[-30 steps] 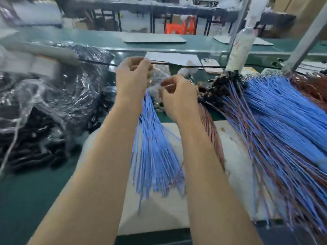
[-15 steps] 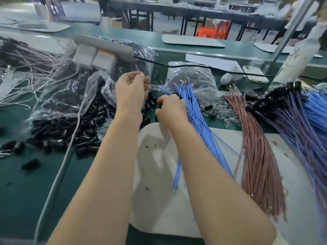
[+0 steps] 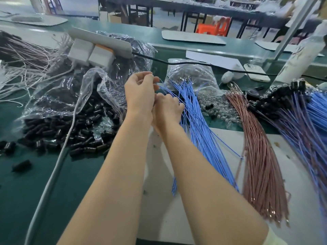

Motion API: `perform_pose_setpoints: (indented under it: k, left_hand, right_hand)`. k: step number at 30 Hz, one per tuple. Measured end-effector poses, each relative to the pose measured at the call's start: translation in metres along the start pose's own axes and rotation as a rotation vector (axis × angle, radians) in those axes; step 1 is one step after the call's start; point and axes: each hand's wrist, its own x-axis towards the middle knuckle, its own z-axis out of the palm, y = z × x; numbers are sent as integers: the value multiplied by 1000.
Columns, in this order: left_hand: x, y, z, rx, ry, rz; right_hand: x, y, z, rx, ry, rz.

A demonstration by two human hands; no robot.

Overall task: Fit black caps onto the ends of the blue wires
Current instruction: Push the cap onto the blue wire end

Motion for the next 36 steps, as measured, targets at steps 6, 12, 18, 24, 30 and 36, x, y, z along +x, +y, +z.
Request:
perform_pose_setpoints:
  k: [6,12,18,24,30,36]
  left_hand:
    - [8,5,-13,-45,31,20]
    - [10,7,-16,-86,8,-1]
    - [10,3,-18,-81,6,-18]
    - [7,0,-15,-78,-18,-39]
    - [17,14,-15,-120,-25,-23]
    - [35,29,-4,-175,-18,-23]
  right_hand:
    - [14,27,-26,760,-24,164]
    - [9,36,-29,1024,-134,179]
    - [-1,36,-32,1189,-175,70]
    - [-3,39,-32,1047,-82,50]
    - [22,27,-21,921,-1,205]
    - [71,1,-14,988,23,219]
